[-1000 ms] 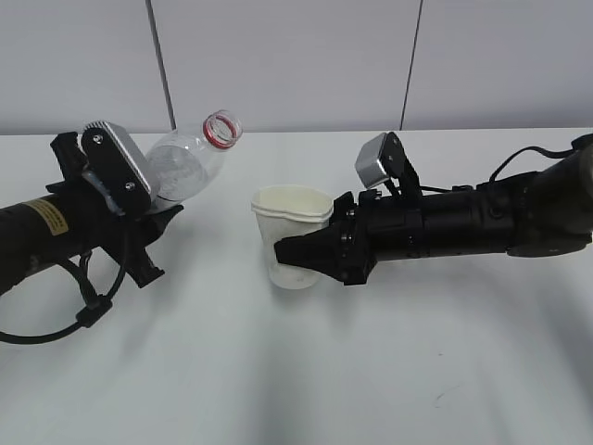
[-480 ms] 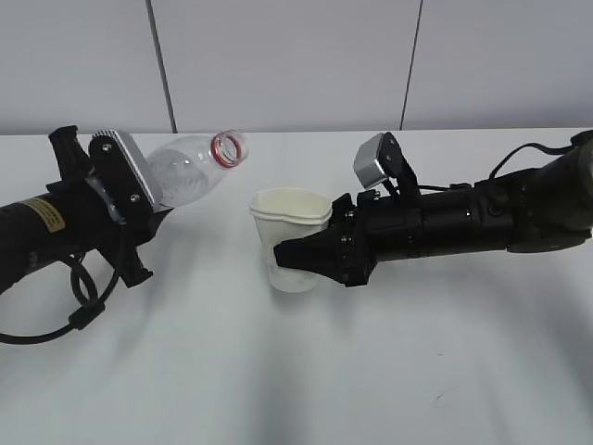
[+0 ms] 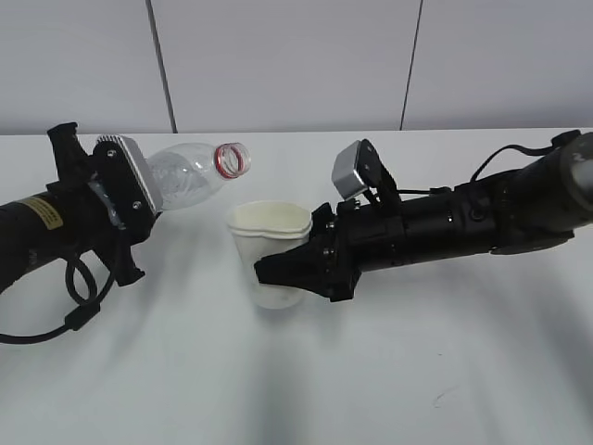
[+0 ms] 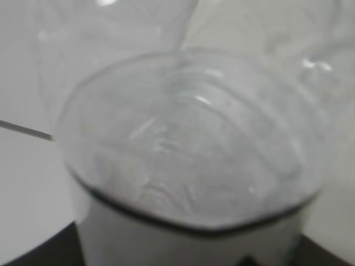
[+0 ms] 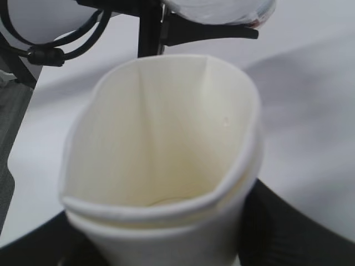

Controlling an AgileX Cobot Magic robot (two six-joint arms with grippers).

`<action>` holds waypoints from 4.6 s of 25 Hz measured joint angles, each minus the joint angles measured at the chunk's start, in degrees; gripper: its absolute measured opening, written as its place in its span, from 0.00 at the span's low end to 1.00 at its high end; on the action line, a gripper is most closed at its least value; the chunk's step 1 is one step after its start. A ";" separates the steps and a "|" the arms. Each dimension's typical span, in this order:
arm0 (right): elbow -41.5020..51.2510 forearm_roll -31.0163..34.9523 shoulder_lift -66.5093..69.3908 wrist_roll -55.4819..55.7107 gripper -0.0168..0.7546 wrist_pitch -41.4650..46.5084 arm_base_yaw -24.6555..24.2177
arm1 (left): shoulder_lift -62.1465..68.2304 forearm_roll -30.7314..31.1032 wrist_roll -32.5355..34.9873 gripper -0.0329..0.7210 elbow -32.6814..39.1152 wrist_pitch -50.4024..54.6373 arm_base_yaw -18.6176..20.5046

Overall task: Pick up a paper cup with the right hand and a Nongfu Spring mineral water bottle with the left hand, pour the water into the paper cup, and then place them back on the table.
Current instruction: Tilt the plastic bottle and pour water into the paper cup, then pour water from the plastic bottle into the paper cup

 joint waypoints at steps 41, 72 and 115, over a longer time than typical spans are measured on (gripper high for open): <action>-0.28 0.08 0.00 0.13 0.57 2.61 0.83 | -0.02 -6.68 27.76 0.53 0.04 -6.88 0.00; -0.28 -2.41 0.00 0.13 0.57 4.41 0.83 | -0.02 -7.10 32.01 0.53 0.06 -7.81 0.00; -0.28 -2.82 0.00 0.03 0.57 4.76 0.83 | -0.06 -8.11 35.24 0.53 0.06 -9.50 0.00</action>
